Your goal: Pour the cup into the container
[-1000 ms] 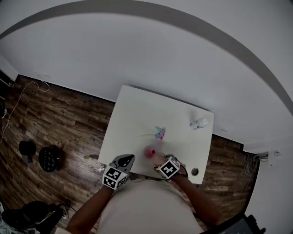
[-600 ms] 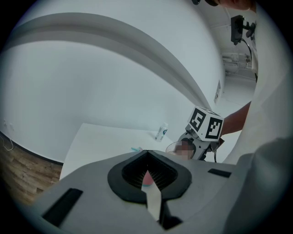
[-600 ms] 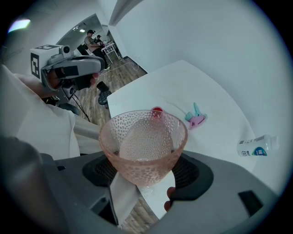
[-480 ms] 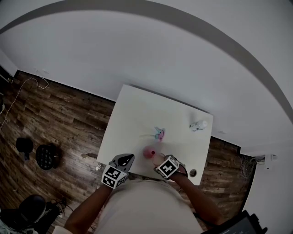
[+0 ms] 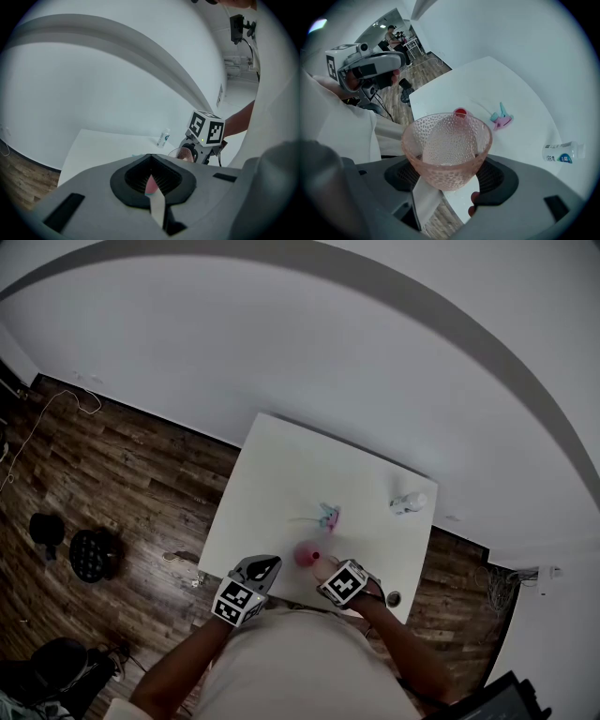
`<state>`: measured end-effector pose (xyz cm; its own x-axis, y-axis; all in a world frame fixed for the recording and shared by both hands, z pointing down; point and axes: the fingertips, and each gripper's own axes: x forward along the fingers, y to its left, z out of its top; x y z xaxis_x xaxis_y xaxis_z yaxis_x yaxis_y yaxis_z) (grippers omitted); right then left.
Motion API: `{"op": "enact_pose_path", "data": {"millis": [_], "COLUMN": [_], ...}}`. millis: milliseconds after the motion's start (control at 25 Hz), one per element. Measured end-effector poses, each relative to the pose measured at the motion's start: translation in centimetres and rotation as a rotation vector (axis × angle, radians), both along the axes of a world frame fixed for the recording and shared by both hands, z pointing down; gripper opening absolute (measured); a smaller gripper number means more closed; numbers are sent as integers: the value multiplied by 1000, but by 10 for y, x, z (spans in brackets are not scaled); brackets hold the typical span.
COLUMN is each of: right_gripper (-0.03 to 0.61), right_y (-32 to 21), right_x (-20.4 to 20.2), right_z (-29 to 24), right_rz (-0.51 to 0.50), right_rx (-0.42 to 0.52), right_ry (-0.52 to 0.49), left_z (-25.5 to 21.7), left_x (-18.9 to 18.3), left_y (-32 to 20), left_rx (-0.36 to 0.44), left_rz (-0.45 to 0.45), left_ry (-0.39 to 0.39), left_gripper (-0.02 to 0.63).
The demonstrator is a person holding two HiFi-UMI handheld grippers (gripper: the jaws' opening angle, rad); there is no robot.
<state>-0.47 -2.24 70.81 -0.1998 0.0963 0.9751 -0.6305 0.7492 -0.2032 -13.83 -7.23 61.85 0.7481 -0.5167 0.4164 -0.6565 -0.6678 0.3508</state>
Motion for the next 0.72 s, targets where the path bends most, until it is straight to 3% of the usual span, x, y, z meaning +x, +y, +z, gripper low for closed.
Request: {"op": "enact_pose_path", "data": {"millis": [720], "right_gripper": [357], "right_y": [1], "right_x": [2], "right_z": [2], "right_rz": [-25], "right_rx": [-65], "right_ry": [43], "left_z": [5], "left_x": [-4], "left_y": [-4], "left_rx": [-1], "left_rz": [-16], "left_ry": [11], "left_gripper": [11]}}
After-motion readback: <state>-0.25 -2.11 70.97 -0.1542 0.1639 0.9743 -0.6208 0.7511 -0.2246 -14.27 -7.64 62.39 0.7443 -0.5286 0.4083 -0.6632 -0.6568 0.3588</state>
